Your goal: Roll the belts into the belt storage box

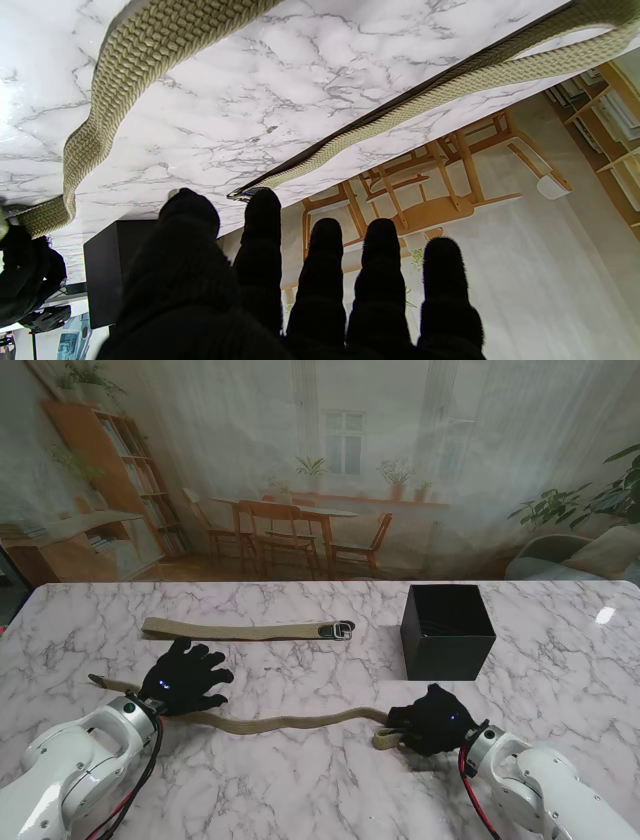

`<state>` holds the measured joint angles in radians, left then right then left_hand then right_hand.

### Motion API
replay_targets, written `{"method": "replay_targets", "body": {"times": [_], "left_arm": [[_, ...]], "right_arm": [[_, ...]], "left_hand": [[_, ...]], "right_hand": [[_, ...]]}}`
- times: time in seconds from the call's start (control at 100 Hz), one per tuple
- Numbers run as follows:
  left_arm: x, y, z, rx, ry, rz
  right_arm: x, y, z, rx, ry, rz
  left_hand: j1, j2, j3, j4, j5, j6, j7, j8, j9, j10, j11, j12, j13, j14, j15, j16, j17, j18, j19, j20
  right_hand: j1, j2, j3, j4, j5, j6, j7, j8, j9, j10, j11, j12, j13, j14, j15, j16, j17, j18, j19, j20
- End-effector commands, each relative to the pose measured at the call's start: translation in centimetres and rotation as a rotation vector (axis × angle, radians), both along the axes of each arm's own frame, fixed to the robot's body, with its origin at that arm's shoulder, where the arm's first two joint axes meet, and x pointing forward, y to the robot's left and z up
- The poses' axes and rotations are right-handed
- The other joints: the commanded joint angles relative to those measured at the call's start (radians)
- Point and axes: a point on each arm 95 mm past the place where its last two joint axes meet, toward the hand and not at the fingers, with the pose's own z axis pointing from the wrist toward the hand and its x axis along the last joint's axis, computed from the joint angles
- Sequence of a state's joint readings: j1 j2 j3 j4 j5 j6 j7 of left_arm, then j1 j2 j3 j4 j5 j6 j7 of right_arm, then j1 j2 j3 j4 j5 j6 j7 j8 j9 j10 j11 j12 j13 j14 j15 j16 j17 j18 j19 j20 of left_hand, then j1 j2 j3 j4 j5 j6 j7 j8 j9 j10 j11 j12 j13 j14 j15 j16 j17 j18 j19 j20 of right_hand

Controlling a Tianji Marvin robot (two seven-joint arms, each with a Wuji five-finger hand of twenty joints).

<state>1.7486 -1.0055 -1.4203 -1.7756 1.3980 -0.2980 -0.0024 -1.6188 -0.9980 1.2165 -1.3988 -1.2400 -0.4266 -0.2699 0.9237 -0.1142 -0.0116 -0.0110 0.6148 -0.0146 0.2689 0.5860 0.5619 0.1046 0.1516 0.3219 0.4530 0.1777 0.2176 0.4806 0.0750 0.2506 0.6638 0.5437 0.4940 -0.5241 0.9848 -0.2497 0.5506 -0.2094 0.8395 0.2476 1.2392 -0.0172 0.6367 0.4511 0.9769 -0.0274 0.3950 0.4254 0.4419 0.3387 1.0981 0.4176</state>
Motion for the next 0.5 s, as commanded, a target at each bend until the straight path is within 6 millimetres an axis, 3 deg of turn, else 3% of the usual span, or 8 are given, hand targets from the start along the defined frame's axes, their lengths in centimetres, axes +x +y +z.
{"method": "replay_targets", "body": {"times": [0.0,0.1,0.19,0.24,0.27,0.37,0.44,0.49], "left_arm": [[0.01,-0.07,-0.24,0.003,0.014,0.004],[0.02,-0.07,-0.25,0.003,0.014,0.003],[0.03,-0.07,-0.26,0.003,0.014,0.003],[0.03,-0.06,-0.27,0.003,0.014,0.003],[0.03,-0.05,-0.27,0.003,0.014,0.003],[0.04,-0.03,-0.29,0.002,0.013,0.003],[0.05,-0.02,-0.31,0.002,0.013,0.004],[0.06,-0.03,-0.31,0.001,0.014,0.004]], "right_arm": [[-0.08,-0.08,-0.59,-0.012,0.013,0.015],[0.01,0.10,-0.73,0.015,0.005,0.017],[0.04,0.30,-0.80,0.043,0.012,0.010],[0.04,0.38,-0.83,0.054,0.022,0.009],[0.02,0.39,-0.85,0.055,0.028,0.011],[-0.06,0.47,-0.91,0.058,0.057,0.021],[-0.05,0.53,-0.96,0.058,0.060,0.025],[-0.01,0.52,-0.90,0.052,0.062,0.031]], "left_hand": [[0.026,0.036,-0.002,-0.006,0.030,0.017,0.000,0.011,0.016,0.023,-0.014,0.000,0.005,0.018,-0.005,-0.002,-0.020,0.039,-0.035,0.001],[0.025,0.037,-0.002,-0.006,0.028,0.018,-0.001,0.010,0.016,0.020,-0.014,0.000,0.006,0.016,-0.005,-0.002,-0.020,0.040,-0.034,0.001],[0.027,0.037,-0.002,-0.007,0.027,0.017,-0.001,0.010,0.016,0.020,-0.014,0.000,0.006,0.016,-0.005,-0.002,-0.021,0.039,-0.035,0.001],[0.026,0.038,-0.003,-0.007,0.026,0.018,-0.002,0.010,0.016,0.020,-0.013,0.000,0.007,0.017,-0.005,-0.002,-0.021,0.039,-0.035,0.001],[0.027,0.038,-0.002,-0.006,0.025,0.019,-0.003,0.009,0.016,0.021,-0.014,0.000,0.007,0.017,-0.005,-0.002,-0.020,0.039,-0.035,0.001],[0.028,0.038,-0.002,-0.006,0.025,0.018,-0.003,0.009,0.016,0.020,-0.013,0.000,0.007,0.017,-0.005,-0.002,-0.020,0.039,-0.035,0.001],[0.027,0.039,-0.002,-0.006,0.026,0.018,-0.002,0.009,0.015,0.020,-0.014,0.000,0.006,0.017,-0.005,-0.002,-0.021,0.039,-0.035,0.001],[0.027,0.038,-0.003,-0.007,0.027,0.017,-0.001,0.010,0.016,0.019,-0.013,0.001,0.006,0.017,-0.005,-0.002,-0.021,0.040,-0.035,0.001]], "right_hand": [[0.018,0.055,0.116,0.115,-0.189,0.033,-0.182,-0.027,0.116,-0.079,0.076,0.025,0.071,-0.058,0.067,0.026,0.019,-0.024,0.036,0.004],[0.055,0.072,0.118,0.120,-0.380,-0.013,-0.172,-0.031,0.181,-0.044,0.064,0.010,0.147,-0.035,0.099,0.044,0.048,-0.019,0.060,0.005],[0.094,0.105,0.116,0.123,-0.430,-0.046,-0.137,-0.031,0.218,-0.007,0.045,-0.010,0.228,0.001,0.140,0.060,0.089,0.000,0.079,0.004],[0.119,0.131,0.110,0.124,-0.427,-0.131,-0.126,-0.032,0.220,0.009,0.049,-0.010,0.248,0.018,0.153,0.067,0.096,0.018,0.078,0.001],[0.140,0.148,0.097,0.124,-0.391,-0.218,-0.128,-0.035,0.218,0.014,0.047,-0.010,0.248,0.025,0.153,0.068,0.093,0.031,0.073,-0.003],[0.186,0.183,0.067,0.129,-0.057,-0.287,-0.075,0.002,0.197,0.030,0.043,-0.003,0.232,0.036,0.137,0.070,0.069,0.042,0.048,-0.012],[0.200,0.125,0.057,0.022,0.174,-0.181,0.051,-0.091,0.204,0.026,0.077,0.036,0.227,0.027,0.134,0.078,0.053,0.017,0.031,-0.005],[0.192,0.087,0.045,-0.013,0.259,-0.132,0.139,-0.100,0.199,0.012,0.069,0.040,0.206,0.004,0.119,0.075,0.047,-0.011,0.028,-0.004]]}}
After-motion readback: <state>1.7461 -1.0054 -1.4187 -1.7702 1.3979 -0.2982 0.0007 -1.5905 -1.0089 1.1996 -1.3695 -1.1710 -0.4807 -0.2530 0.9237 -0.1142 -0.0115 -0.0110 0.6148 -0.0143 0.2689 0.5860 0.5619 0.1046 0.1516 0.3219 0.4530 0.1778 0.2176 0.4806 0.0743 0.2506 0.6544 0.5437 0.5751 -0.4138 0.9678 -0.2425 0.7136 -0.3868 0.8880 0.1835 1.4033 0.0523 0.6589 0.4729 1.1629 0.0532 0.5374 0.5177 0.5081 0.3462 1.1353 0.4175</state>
